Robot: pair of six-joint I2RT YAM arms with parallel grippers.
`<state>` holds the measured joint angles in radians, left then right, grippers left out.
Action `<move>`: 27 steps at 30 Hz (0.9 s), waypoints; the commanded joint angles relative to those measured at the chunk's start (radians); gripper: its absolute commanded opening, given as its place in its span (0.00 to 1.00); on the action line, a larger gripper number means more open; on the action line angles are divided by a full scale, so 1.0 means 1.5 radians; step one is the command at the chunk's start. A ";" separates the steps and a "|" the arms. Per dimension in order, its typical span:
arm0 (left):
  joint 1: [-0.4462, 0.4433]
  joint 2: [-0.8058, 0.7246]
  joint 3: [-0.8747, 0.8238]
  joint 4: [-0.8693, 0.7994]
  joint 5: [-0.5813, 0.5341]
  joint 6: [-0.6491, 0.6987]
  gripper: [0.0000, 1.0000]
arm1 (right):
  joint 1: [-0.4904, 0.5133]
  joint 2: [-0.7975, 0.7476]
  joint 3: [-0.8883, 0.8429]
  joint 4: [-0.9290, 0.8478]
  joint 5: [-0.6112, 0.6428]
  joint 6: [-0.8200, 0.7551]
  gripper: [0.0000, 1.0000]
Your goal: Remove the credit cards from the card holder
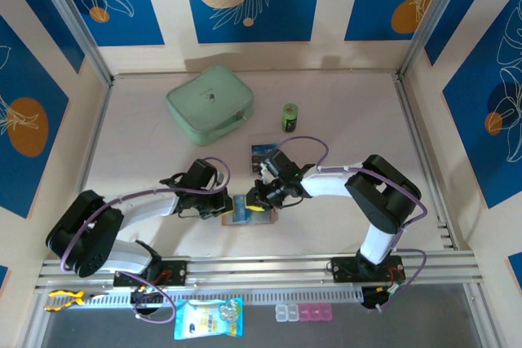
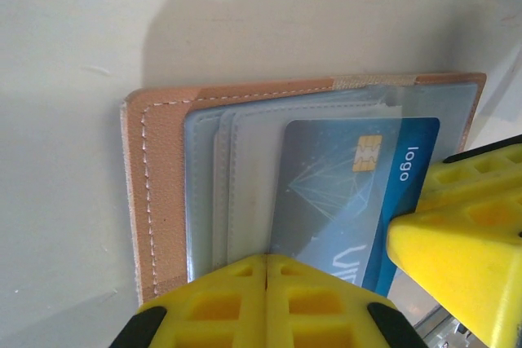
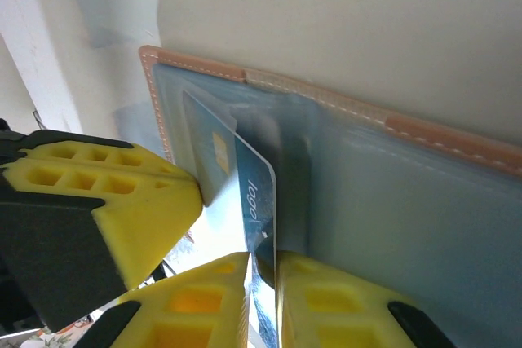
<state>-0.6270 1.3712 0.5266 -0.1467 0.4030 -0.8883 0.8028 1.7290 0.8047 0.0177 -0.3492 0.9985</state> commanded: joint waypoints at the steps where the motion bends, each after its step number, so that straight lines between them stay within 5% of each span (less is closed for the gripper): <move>1: -0.004 0.013 -0.011 -0.029 -0.022 0.008 0.06 | 0.001 0.009 -0.009 0.027 -0.025 0.014 0.15; 27: -0.004 -0.008 -0.036 -0.012 -0.022 -0.009 0.06 | -0.028 -0.133 -0.019 -0.173 0.071 -0.070 0.02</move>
<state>-0.6270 1.3594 0.5056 -0.1192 0.4004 -0.8898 0.7677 1.5677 0.7765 -0.1459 -0.2699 0.9352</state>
